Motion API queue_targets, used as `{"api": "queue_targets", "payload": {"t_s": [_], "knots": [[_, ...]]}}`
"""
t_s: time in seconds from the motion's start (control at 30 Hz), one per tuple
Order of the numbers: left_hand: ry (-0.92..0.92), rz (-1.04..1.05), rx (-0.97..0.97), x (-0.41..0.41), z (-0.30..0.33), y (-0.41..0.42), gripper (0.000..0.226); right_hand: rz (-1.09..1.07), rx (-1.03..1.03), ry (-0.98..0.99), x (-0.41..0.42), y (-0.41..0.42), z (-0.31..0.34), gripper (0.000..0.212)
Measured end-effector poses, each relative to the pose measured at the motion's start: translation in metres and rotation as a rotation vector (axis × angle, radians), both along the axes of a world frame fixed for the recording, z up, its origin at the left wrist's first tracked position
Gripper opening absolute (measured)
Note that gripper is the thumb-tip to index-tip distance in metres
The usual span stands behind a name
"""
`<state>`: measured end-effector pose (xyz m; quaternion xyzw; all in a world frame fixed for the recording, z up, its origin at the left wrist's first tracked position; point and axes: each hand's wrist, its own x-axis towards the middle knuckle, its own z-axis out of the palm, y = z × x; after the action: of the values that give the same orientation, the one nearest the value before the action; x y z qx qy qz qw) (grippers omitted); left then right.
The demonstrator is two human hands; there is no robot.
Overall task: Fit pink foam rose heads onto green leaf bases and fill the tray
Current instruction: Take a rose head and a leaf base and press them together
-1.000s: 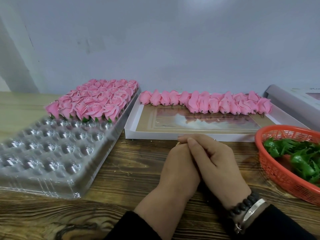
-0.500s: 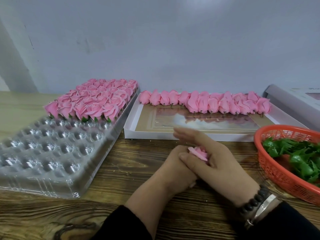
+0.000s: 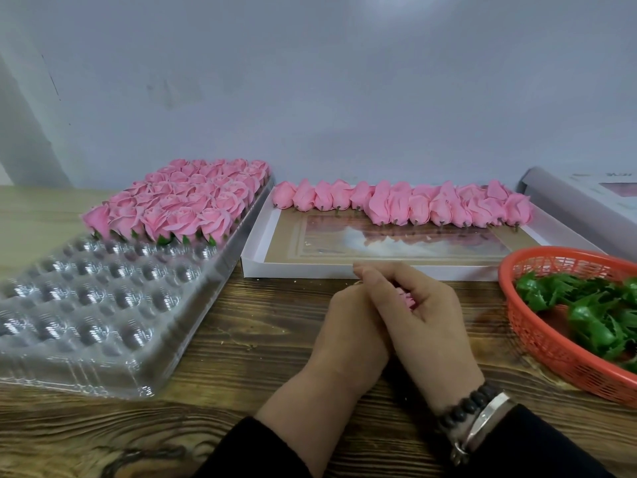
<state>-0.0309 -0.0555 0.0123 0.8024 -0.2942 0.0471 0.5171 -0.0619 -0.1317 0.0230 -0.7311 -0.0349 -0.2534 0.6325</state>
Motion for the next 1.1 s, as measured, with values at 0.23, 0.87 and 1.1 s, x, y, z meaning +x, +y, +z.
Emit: {"api": "queue_targets", "payload": {"t_s": [0.23, 0.87, 1.1], "knots": [[0.222, -0.086, -0.054, -0.005, 0.012, 0.003, 0.021, 0.091, -0.315, 0.114, 0.004, -0.011, 0.001, 0.024], [0.209, -0.118, -0.247, -0.002, 0.014, 0.010, 0.008, 0.211, -0.205, 0.124, -0.002, -0.019, 0.004, 0.053], [0.216, -0.063, -0.265, -0.006, 0.011, 0.001, 0.012, 0.040, -0.113, -0.029, -0.004, -0.005, 0.004, 0.047]]}}
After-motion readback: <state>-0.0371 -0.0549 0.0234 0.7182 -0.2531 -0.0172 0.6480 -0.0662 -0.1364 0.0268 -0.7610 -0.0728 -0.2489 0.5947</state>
